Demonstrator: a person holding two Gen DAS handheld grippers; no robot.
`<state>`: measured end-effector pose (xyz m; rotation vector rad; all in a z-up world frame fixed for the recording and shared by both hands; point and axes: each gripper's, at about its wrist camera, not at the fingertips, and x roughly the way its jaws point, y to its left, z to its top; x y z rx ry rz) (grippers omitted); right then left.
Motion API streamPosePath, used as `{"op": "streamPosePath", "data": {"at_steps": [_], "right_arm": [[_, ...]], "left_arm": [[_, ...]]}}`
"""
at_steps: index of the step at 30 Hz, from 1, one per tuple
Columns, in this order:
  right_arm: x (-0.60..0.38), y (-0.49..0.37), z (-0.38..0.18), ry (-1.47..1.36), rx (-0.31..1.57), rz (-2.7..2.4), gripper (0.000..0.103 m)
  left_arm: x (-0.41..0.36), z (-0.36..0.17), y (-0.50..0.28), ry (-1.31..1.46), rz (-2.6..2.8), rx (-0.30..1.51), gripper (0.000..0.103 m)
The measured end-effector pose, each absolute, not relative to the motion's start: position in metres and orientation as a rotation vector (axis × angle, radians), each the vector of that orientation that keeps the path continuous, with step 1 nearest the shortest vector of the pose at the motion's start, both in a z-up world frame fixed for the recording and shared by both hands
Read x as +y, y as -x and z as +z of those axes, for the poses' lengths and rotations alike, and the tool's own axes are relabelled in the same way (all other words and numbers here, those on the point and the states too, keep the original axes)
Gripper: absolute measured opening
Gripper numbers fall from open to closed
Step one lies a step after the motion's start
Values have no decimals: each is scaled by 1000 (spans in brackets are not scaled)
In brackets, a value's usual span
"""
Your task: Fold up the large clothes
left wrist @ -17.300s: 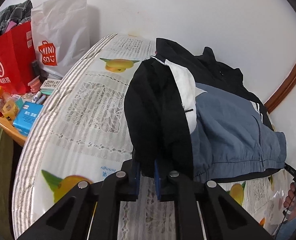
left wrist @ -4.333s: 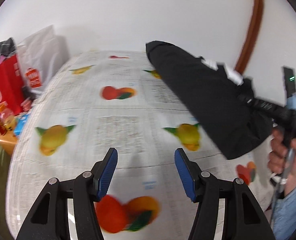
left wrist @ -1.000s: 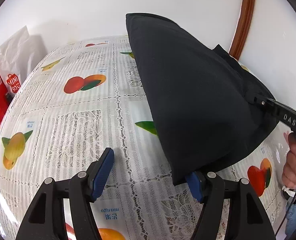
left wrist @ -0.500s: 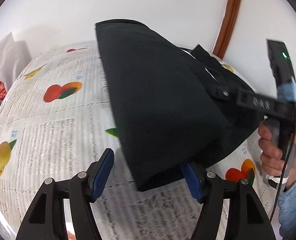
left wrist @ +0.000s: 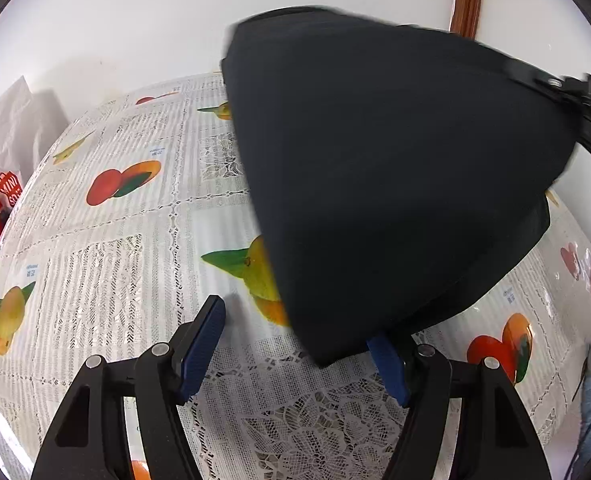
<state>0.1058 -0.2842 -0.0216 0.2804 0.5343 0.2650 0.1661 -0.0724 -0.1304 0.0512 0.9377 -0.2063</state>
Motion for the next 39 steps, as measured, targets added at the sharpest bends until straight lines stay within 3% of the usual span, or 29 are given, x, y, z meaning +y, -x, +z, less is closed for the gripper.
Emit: {"op": "streamPosePath", "data": {"at_steps": [3,10,15,17,18,23,25,27,29,32,35,39], "right_arm": [[-311,-94,-28,-318,530,203,10],[-328,-108,-85,-307,743,58,13],[-320,-109,-82,-255,746,35,26],[-318,-116,-84,-260,766,49,46],[-318,-120,-86,-263,772,55,49],[-319,-130,-92,-259,795,41,49],[-318,-132,-93,-256,808,35,47],[-315,-134,-91,-243,817,28,24],[-310,-137,-87,-213,832,26,13],[-308,-133,-67,-182,789,60,9],[-337,-110,-36,-341,632,169,8],[-371,-87,-43,-424,584,115,8]], "left_arm": [[-73,-130,-167,-60,-200,939,68],[-83,-132,-173,-78,-193,951,69],[-93,-124,-174,-55,-225,932,66],[-98,-118,-174,-59,-244,908,66],[-100,-118,-176,-64,-246,907,66],[-111,-122,-191,-63,-244,926,66],[-116,-129,-198,-73,-226,945,64],[-117,-132,-198,-82,-197,947,64],[-120,-132,-201,-79,-174,960,64],[-121,-132,-205,-76,-150,964,64],[-123,-133,-206,-78,-147,960,64],[-126,-134,-210,-85,-145,959,64]]}}
